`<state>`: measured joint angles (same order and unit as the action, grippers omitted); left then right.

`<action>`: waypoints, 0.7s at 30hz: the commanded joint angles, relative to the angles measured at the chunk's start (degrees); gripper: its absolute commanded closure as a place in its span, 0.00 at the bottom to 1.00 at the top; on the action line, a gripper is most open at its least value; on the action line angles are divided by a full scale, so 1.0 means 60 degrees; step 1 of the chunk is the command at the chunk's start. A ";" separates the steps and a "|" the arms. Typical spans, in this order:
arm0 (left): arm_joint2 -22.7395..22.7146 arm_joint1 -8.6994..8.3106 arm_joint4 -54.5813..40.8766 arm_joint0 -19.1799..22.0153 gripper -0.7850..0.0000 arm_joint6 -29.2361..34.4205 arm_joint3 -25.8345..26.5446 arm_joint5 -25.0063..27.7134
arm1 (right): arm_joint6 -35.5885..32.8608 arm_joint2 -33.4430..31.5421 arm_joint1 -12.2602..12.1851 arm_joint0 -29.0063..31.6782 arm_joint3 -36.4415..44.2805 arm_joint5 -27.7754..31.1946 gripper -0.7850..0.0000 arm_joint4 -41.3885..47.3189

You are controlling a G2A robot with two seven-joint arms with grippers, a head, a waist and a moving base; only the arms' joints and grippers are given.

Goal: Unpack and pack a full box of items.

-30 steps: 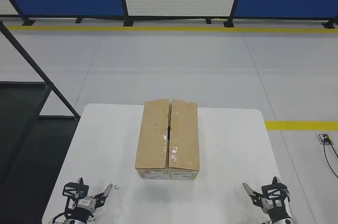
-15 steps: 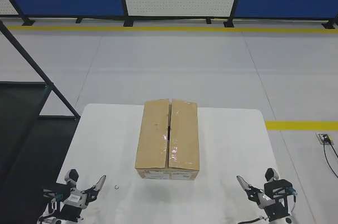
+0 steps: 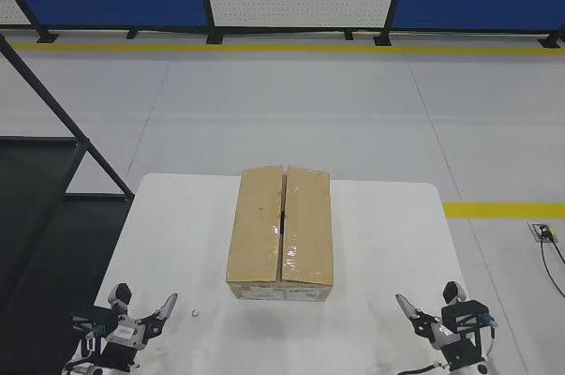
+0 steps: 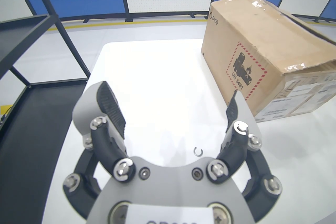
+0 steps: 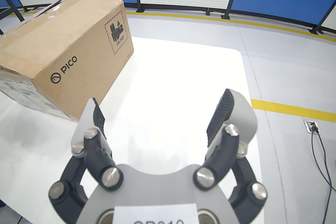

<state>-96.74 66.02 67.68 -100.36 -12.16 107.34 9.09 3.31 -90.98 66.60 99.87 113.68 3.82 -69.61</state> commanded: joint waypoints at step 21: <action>0.1203 0.0045 0.0697 0.2823 0.00 0.0272 -0.1816 0.0885 | 0.0260 0.0581 0.0109 -0.0593 0.0088 0.0352 0.00 0.0596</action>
<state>-89.50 66.29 71.84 -83.40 -10.53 96.43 14.43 4.88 -87.49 67.26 96.32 114.21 5.93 -66.04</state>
